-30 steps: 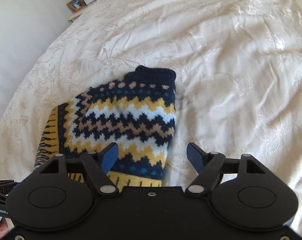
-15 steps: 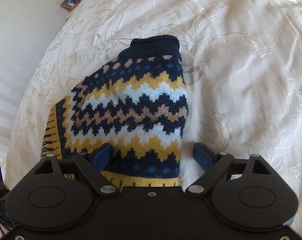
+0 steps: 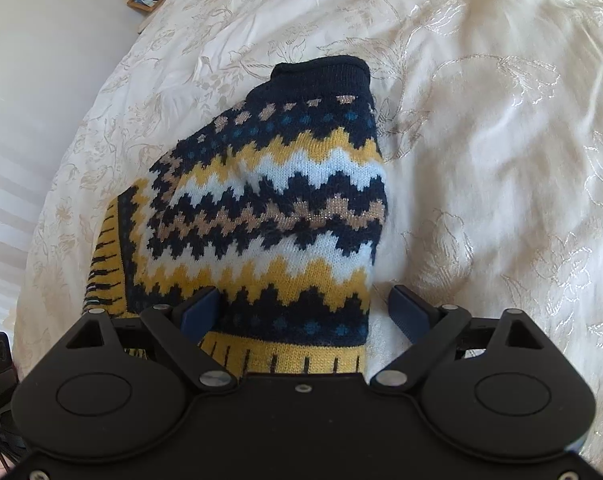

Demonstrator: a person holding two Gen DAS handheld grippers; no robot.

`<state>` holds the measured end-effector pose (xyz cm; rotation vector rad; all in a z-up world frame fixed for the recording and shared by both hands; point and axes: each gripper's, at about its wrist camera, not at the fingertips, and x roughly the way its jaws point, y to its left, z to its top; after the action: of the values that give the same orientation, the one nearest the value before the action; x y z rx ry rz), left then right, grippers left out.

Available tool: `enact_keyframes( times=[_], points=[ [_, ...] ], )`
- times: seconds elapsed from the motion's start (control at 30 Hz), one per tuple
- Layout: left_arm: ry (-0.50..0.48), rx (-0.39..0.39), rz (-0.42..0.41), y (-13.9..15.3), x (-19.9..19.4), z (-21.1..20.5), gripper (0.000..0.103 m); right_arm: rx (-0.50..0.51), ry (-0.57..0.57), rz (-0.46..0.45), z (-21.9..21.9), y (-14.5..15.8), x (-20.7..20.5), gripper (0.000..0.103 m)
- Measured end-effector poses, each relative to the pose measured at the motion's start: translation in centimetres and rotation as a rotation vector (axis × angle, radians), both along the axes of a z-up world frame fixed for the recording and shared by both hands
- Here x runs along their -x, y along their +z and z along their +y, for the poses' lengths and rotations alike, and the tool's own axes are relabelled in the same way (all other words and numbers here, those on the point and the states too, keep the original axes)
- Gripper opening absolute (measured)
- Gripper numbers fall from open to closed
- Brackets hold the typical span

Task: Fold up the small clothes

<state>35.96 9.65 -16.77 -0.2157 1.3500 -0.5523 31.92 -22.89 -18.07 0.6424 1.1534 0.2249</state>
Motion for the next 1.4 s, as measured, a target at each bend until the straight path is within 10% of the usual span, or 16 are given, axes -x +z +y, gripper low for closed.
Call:
enact_keyframes(
  times=[0.27, 0.87, 1.4],
  points=[
    [-0.012, 0.108, -0.033, 0.6, -0.1, 1.1, 0.029, -0.015, 0.005, -0.022, 0.8, 1.3, 0.2, 0.051],
    [-0.124, 0.142, -0.020, 3.7, 6.0, -0.7, 0.027, 0.033, -0.025, 0.017, -1.7, 5.8, 10.7, 0.046],
    [0.082, -0.087, -0.021, 2.9, 7.9, -0.2, 0.035, 0.131, -0.016, 0.036, -4.4, 5.1, 22.2, 0.060]
  ],
)
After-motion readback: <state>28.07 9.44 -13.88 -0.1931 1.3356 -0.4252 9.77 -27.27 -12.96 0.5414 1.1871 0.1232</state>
